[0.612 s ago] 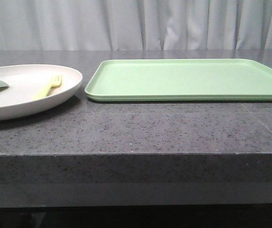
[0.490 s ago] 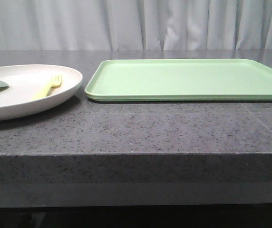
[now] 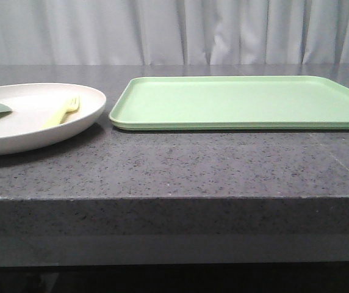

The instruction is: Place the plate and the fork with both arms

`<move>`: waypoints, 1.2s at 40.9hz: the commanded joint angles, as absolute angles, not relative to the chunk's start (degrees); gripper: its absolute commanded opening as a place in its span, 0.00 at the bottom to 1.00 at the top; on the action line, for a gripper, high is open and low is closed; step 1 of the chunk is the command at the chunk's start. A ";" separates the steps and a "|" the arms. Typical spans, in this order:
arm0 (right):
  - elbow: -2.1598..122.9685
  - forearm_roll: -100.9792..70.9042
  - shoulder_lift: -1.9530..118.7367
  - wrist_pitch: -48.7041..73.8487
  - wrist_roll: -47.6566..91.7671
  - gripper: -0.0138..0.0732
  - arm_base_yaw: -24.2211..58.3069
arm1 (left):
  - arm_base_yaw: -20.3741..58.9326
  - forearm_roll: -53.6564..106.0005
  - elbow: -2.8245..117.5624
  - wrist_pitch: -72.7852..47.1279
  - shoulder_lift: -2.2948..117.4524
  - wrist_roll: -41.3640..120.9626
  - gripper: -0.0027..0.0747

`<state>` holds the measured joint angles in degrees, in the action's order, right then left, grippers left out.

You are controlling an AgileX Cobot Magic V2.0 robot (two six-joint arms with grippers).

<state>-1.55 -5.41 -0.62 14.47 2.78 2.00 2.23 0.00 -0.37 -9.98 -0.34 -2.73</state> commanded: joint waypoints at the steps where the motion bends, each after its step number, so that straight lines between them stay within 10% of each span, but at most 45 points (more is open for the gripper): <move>1: -1.36 -5.01 -1.65 10.05 3.30 0.08 2.03 | 2.10 0.00 -0.51 -4.95 -1.54 -2.79 0.01; 32: 3.01 -6.84 -1.65 5.84 3.30 0.08 2.09 | 2.10 4.90 1.14 12.68 -1.43 -2.79 0.01; 49: 27.47 -6.83 15.83 13.63 3.30 0.08 2.09 | 2.10 0.00 23.97 -2.62 16.89 -2.79 0.01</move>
<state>22.01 -6.53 9.77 16.48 2.78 2.00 2.23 2.64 18.43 -2.71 11.23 -2.73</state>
